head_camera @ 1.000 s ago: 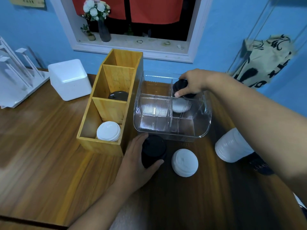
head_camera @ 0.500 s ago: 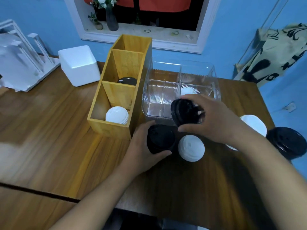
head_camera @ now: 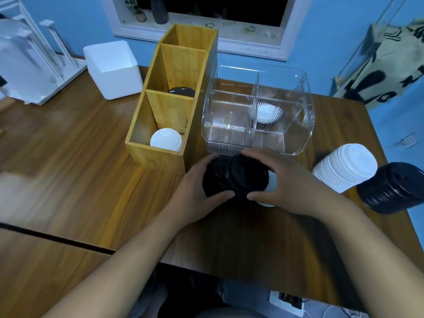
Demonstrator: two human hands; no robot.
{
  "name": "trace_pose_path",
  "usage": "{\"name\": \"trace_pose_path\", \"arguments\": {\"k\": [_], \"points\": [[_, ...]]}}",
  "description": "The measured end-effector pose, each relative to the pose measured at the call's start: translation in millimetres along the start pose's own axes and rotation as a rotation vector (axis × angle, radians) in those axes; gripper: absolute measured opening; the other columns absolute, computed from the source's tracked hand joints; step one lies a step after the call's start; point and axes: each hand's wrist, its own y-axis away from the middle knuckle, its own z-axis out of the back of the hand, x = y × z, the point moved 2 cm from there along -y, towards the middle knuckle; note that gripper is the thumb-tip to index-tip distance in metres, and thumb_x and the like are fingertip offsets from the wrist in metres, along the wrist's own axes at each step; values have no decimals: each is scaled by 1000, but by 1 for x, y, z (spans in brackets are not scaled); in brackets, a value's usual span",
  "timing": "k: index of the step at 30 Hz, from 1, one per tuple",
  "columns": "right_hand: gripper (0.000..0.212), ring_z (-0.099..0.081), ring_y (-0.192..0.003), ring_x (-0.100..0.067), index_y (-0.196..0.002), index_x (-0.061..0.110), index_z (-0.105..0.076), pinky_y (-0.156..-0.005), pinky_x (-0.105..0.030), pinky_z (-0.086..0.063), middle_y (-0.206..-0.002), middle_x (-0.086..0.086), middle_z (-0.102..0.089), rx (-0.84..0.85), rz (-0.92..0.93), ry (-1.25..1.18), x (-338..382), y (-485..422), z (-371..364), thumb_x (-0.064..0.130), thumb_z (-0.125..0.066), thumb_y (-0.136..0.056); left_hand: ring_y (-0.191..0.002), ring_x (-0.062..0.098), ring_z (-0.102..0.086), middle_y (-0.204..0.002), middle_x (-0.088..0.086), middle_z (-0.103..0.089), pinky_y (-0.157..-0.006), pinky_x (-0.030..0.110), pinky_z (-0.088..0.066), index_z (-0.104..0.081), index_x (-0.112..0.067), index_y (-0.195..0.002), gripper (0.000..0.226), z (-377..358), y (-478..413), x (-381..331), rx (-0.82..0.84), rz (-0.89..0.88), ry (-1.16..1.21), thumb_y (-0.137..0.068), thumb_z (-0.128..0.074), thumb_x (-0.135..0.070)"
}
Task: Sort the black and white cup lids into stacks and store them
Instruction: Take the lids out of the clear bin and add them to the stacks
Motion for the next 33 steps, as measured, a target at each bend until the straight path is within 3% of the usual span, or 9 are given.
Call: {"name": "trace_pose_path", "arguments": {"k": [5, 10, 14, 19, 21, 24, 27, 30, 33], "points": [[82, -44, -132, 5, -146, 41, -44, -112, -23, -40, -141, 26, -45, -75, -13, -105, -9, 11, 5, 42, -84, -75, -132, 5, -51, -141, -14, -55, -108, 38, -47, -47, -27, -147, 83, 1, 1, 3, -21, 14, 23, -76, -87, -43], [79, -50, -128, 1, -144, 39, -48, -109, -25, -45, -135, 26, -51, -80, -14, -158, -8, 13, 5, 39, -85, -75, -132, 9, -52, -140, -14, -55, -108, 39, -48, -49, -26, -144, 86, 3, 5, 3, -15, -7, 42, -71, -92, -40], [83, -42, -131, 12, -148, 43, -42, -110, -13, -37, -144, 29, -45, -20, 7, -86, -2, 2, 1, 42, -84, -77, -127, 4, -54, -133, -20, -56, -104, 37, -51, -47, -31, -140, 86, 3, 3, 1, 24, 20, 34, -68, -92, -44], [85, -25, -142, 11, -152, 45, -35, -107, -2, -18, -156, 29, -31, 105, 36, 20, 1, -16, -8, 38, -82, -81, -124, -6, -51, -129, -27, -53, -103, 23, -48, -43, -35, -141, 88, 2, 3, 0, 35, 35, 8, -68, -92, -45], [85, -22, -141, 13, -153, 43, -34, -103, 3, -18, -158, 28, -27, 149, 48, 11, 2, -20, -11, 33, -81, -82, -124, -7, -50, -131, -26, -53, -103, 18, -46, -42, -32, -143, 90, 3, 3, -1, 37, 34, 17, -69, -92, -45], [85, -20, -145, 8, -152, 42, -34, -111, -11, -24, -160, 26, -23, 148, 58, -18, 7, -22, -18, 45, -80, -81, -125, -8, -49, -130, -26, -52, -101, 12, -44, -42, -31, -144, 90, 3, 3, -1, 30, 29, 38, -70, -91, -45], [90, -30, -141, -2, -150, 39, -37, -115, -28, -34, -155, 20, -32, 46, 19, 3, 12, -20, -27, 63, -78, -74, -126, -5, -50, -133, -23, -52, -101, 13, -45, -41, -32, -144, 87, 3, 3, -2, 41, 28, 45, -72, -90, -44], [82, -40, -133, -3, -148, 35, -40, -112, -31, -40, -146, 17, -43, -4, 37, -1, 16, -19, -27, 50, -80, -78, -125, -7, -50, -131, -24, -53, -100, 11, -43, -42, -32, -143, 88, 3, 4, -1, 29, 34, 52, -71, -91, -43], [83, -39, -132, 2, -150, 37, -37, -112, -25, -37, -147, 20, -44, 54, 46, 1, 13, -22, -21, 44, -82, -80, -125, -9, -49, -131, -24, -53, -100, 8, -41, -42, -31, -144, 90, 3, 4, 0, 32, 34, 51, -70, -92, -42]]}}
